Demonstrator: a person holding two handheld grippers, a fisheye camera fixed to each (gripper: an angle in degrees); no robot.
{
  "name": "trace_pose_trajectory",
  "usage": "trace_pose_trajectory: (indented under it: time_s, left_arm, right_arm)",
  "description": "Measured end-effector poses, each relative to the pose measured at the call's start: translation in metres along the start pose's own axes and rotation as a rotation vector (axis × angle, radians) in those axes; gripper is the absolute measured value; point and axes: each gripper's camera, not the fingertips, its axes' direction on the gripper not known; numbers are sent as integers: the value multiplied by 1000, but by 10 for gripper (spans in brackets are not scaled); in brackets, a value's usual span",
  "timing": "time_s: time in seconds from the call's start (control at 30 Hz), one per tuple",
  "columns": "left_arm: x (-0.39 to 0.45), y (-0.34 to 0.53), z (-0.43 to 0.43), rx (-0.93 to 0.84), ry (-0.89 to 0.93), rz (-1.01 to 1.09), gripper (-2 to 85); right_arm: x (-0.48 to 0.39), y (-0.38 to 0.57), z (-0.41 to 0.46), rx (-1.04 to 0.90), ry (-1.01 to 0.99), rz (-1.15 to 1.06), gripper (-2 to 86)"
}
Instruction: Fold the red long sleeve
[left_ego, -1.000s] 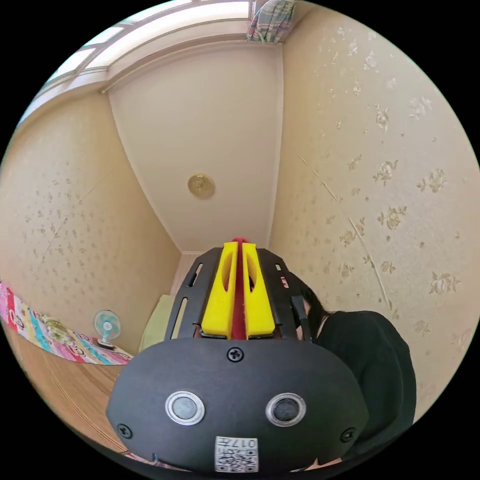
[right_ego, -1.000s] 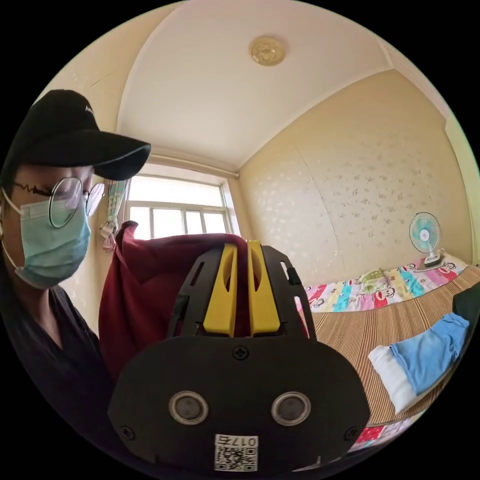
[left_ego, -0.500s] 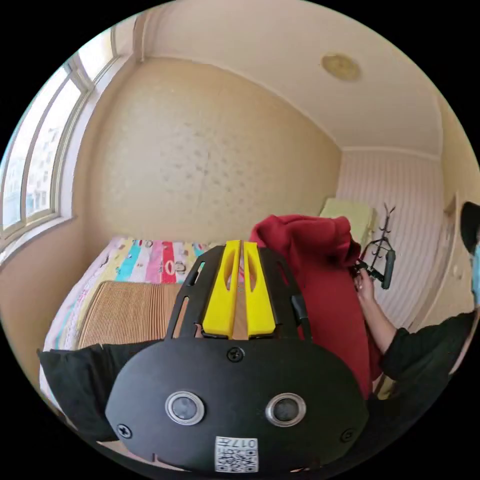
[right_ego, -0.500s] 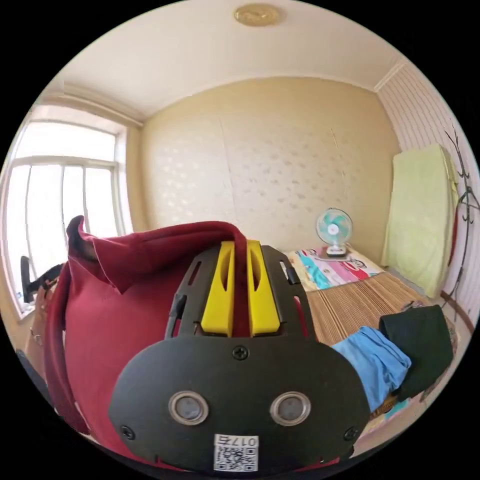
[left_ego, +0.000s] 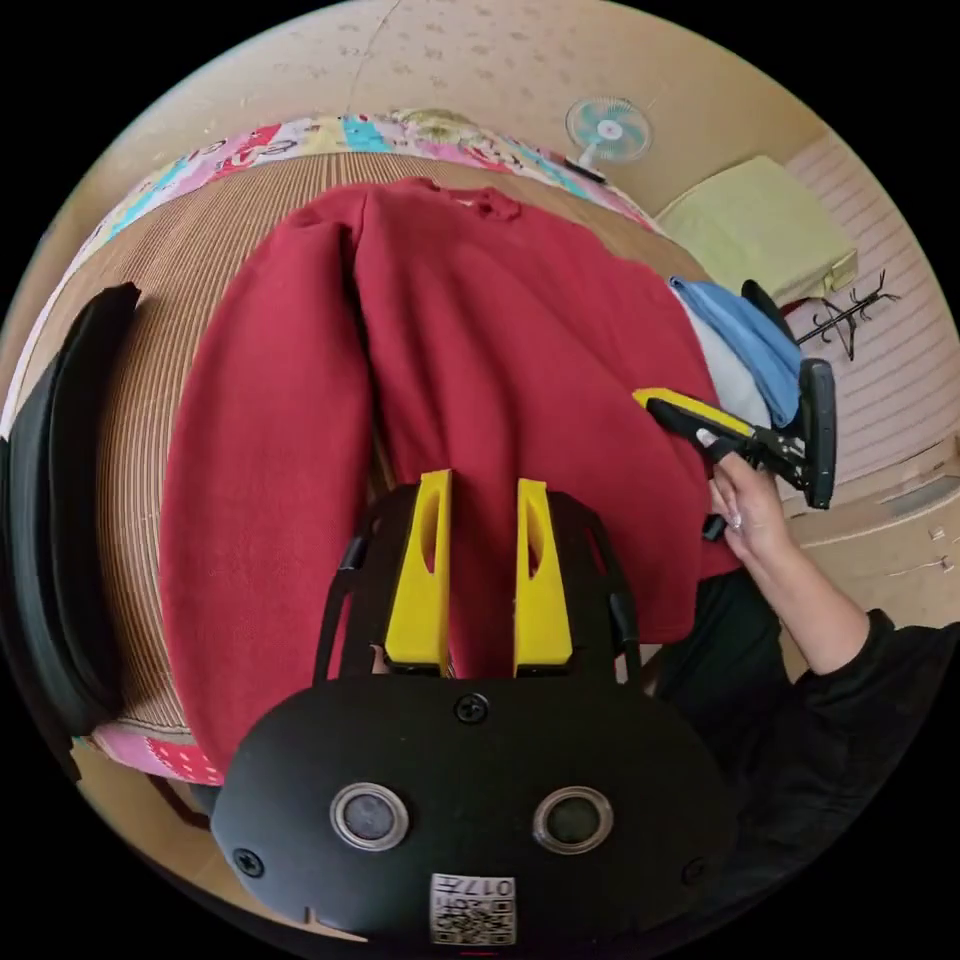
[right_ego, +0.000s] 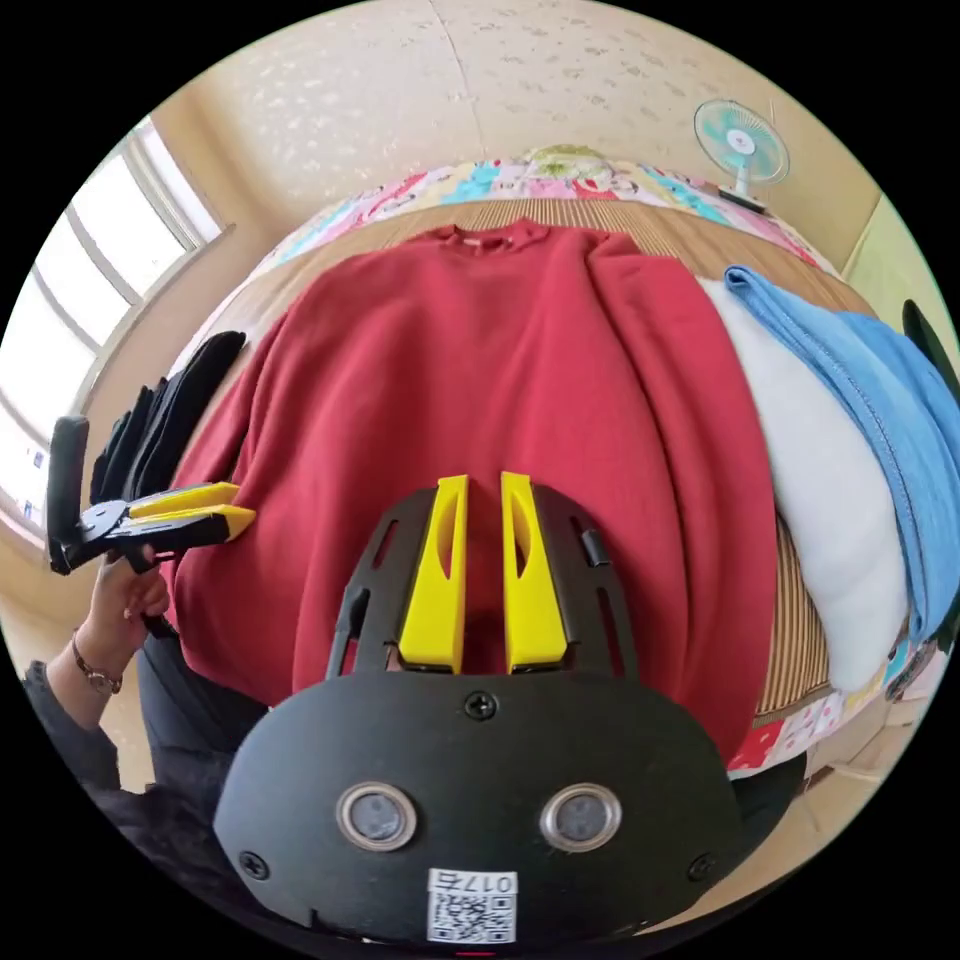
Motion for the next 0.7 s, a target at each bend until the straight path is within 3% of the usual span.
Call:
trace_pose_trajectory:
  time_s: [0.07, 0.17, 0.2, 0.3, 0.37, 0.5, 0.7]
  left_arm:
    - [24, 11, -22, 60, -226, 119, 76]
    - [25, 2, -65, 4, -337, 131, 60]
    - [17, 2, -80, 17, -307, 110, 54]
    - [-52, 16, -162, 158, 95, -107, 45]
    - [-119, 37, -193, 174, 382, -386, 113]
    - [-181, 53, -195, 53, 549, -663, 177]
    - [-266, 45, -224, 150, 570, -967, 174]
  right_arm:
    - [-3, 2, 2, -19, 29, -29, 50]
    - [-5, 6, 3, -24, 58, -71, 44]
    - [-3, 11, 4, 0, 58, -74, 42]
    - [12, 18, 6, 38, 19, -62, 39]
    - [21, 22, 7, 54, -3, -51, 37]
    - [35, 28, 5, 74, -39, -46, 34]
    - [62, 35, -2, 83, -122, -15, 31]
